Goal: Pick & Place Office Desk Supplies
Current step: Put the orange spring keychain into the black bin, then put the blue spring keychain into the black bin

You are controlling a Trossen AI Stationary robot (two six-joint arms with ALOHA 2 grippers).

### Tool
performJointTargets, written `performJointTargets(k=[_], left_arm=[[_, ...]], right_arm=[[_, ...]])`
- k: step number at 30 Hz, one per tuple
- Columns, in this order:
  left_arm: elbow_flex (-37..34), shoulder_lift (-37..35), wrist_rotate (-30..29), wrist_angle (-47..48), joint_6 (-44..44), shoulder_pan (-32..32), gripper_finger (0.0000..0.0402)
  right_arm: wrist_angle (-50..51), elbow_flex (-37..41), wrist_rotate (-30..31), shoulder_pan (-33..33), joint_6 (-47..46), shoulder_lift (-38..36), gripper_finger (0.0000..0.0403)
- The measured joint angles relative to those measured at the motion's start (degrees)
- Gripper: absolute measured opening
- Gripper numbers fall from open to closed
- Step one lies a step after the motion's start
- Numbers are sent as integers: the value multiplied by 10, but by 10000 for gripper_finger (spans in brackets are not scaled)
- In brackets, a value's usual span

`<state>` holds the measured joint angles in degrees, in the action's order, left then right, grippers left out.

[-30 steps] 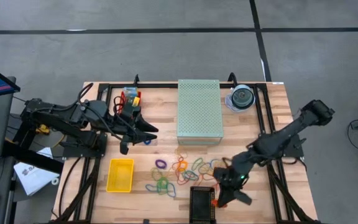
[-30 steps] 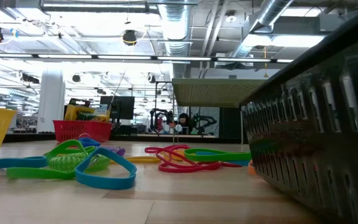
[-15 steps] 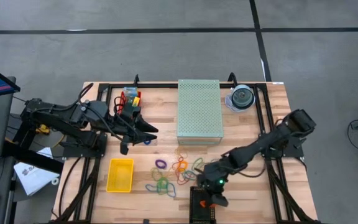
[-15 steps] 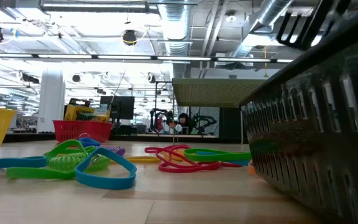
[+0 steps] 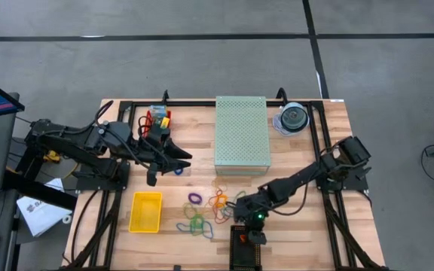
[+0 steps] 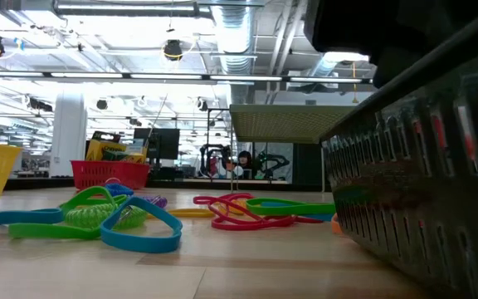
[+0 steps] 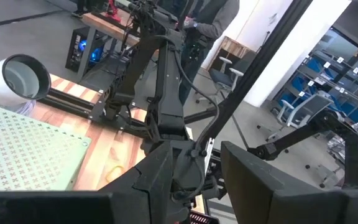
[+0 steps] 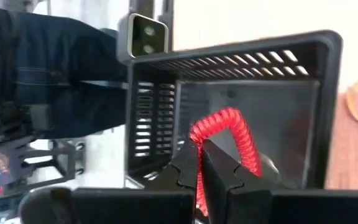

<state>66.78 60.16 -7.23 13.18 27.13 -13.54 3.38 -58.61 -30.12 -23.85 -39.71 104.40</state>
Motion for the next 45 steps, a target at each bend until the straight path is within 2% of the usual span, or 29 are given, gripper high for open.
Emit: performJointTargets(k=[4, 12, 16, 20, 29, 32, 38, 43, 45], left_arm=[[0, 0, 0, 1, 3, 0, 131], [0, 0, -3, 1, 6, 0, 131], [0, 0, -3, 1, 6, 0, 131], [0, 0, -3, 1, 6, 0, 131], [0, 0, -16, 44, 7, 0, 131], [0, 0, -29, 109, 34, 0, 131], [0, 0, -34, 311, 125, -29, 131], [-1, 0, -123, 449, 260, -41, 131], [-15, 1, -133, 476, 307, -39, 131]], right_arm=[[5, 0, 3, 0, 23, -5, 17], [3, 0, 1, -5, 22, -6, 110], [-5, 0, 2, -5, 14, -17, 137], [0, 0, 29, -3, 12, -45, 146], [35, 0, 167, 29, 16, -143, 131], [59, 0, 207, 51, 16, -177, 129], [80, 0, 245, 81, 13, -250, 128], [107, 0, 285, 94, 1, -297, 128], [104, 0, 301, 99, -2, -309, 128]])
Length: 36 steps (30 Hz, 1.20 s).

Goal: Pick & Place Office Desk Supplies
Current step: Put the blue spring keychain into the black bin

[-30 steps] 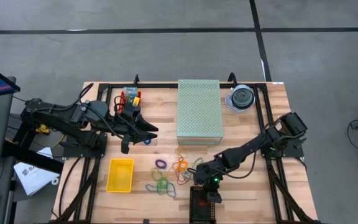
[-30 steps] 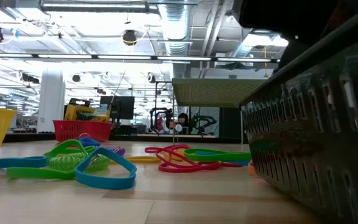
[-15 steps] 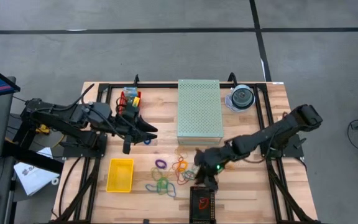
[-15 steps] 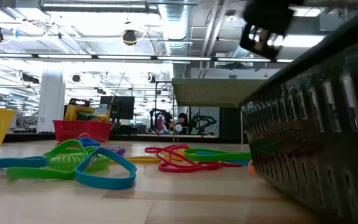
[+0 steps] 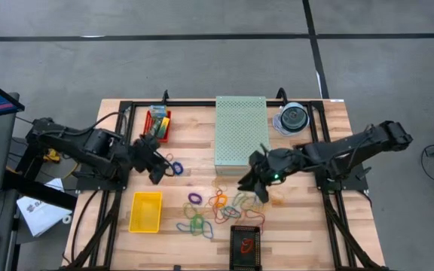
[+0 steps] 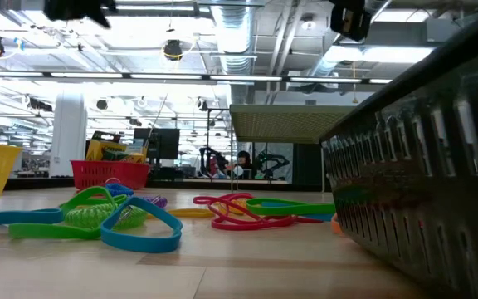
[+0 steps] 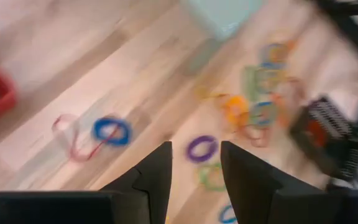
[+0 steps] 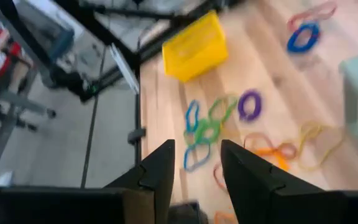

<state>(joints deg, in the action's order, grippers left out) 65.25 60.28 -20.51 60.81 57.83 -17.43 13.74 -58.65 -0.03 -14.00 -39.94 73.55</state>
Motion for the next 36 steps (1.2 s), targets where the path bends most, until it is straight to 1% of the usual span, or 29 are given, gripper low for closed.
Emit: performJointTargets(k=[4, 6, 9, 12, 14, 17, 21, 24, 29, 36], left_arm=[[-38, 2, -1, 7, 51, 24, 141], [-60, 14, 15, 7, 61, 43, 152], [-98, 58, 91, -1, 62, 74, 172], [-115, 115, 152, -31, 30, 100, 192], [-116, 156, 164, -69, -11, 115, 202], [-108, 210, 184, -125, -38, 137, 210], [-106, 271, 226, -154, -39, 179, 209], [-106, 297, 244, -175, -40, 200, 203], [-106, 304, 245, -194, -54, 221, 187], [-107, 304, 235, -196, -79, 239, 164]], right_arm=[[-8, 0, 24, 10, -2, -18, 128], [-11, 0, 30, 13, -2, -25, 128], [-19, 0, 31, 19, -2, -34, 128], [-27, 0, 31, 25, -2, -41, 128], [-33, 0, 31, 30, -3, -43, 128], [-30, 0, 31, 36, -6, -46, 128], [-31, 0, 30, 37, -17, -47, 128], [-31, 0, 29, 36, -26, -47, 128], [-30, 0, 29, 35, -32, -47, 128], [-31, 0, 29, 35, -36, -47, 128]])
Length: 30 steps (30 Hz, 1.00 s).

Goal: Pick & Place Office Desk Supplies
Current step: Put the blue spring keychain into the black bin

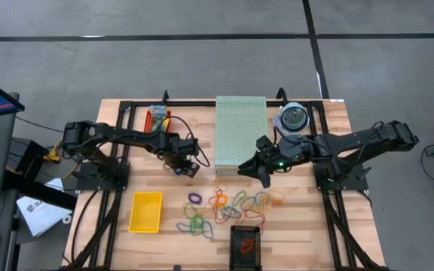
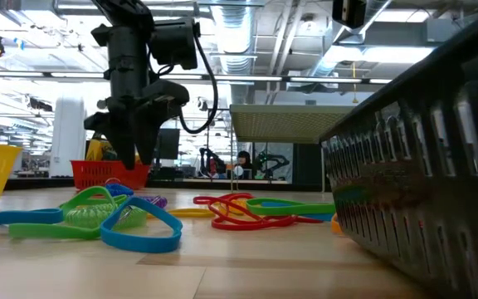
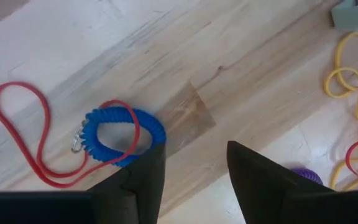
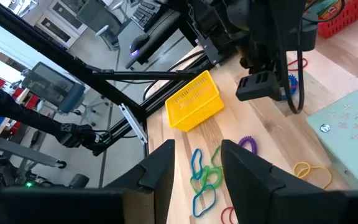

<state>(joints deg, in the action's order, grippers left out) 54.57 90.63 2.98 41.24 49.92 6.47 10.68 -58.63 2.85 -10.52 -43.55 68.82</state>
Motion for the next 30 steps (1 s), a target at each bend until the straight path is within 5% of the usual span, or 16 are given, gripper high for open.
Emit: performJointTargets(k=[30], left_arm=[[-72, -2, -3, -73, 11, -4, 167]], right_arm=[[0, 0, 0, -11, -2, 0, 128]])
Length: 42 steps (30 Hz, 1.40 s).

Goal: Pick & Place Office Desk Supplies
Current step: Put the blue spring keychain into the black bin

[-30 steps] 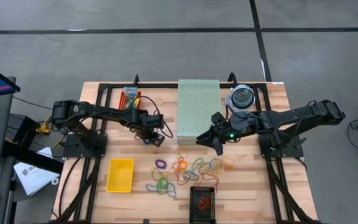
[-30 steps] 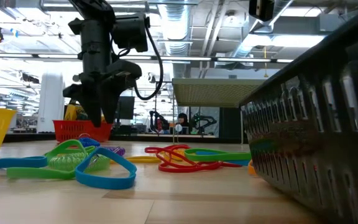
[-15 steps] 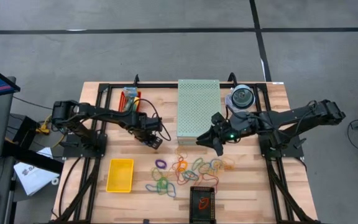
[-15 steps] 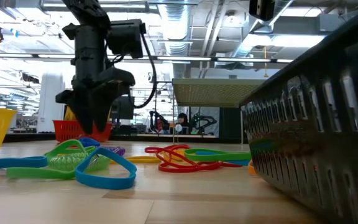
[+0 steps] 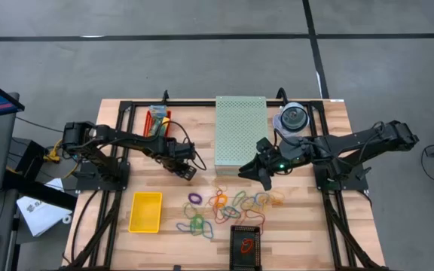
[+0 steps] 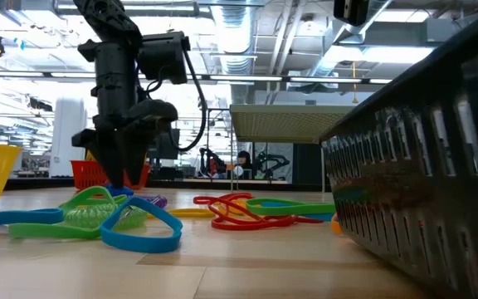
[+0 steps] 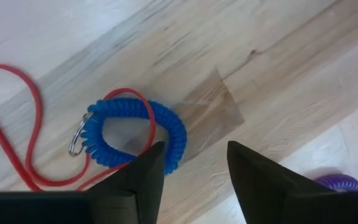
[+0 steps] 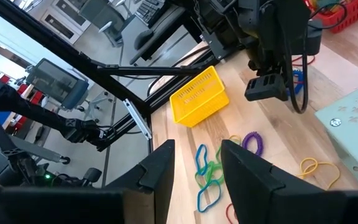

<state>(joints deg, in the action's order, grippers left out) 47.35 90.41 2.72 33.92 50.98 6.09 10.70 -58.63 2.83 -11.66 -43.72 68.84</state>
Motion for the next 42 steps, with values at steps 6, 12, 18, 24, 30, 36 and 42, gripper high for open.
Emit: performJointTargets(k=[6, 12, 18, 24, 30, 36, 42], left_arm=[[-21, 0, -3, -29, 2, 0, 158], [-44, -2, -4, -50, 4, 0, 147], [-48, -2, -8, -54, 4, 0, 101], [-49, -6, 34, -75, -1, 1, 14], [-50, -87, 160, -148, -8, -1, 6], [-49, -222, 203, -277, 60, -1, 4], [-48, -306, 202, -365, 97, -18, 3]], right_arm=[[0, 0, 0, -3, 0, 0, 128], [0, 0, 0, -11, -1, 0, 128], [0, 0, 0, -15, -3, 0, 128], [0, 0, 0, -15, -7, 0, 128], [1, 0, 0, -22, -9, 0, 128], [5, 0, 0, -31, -9, 0, 128], [5, 0, 2, -34, -9, 0, 128]])
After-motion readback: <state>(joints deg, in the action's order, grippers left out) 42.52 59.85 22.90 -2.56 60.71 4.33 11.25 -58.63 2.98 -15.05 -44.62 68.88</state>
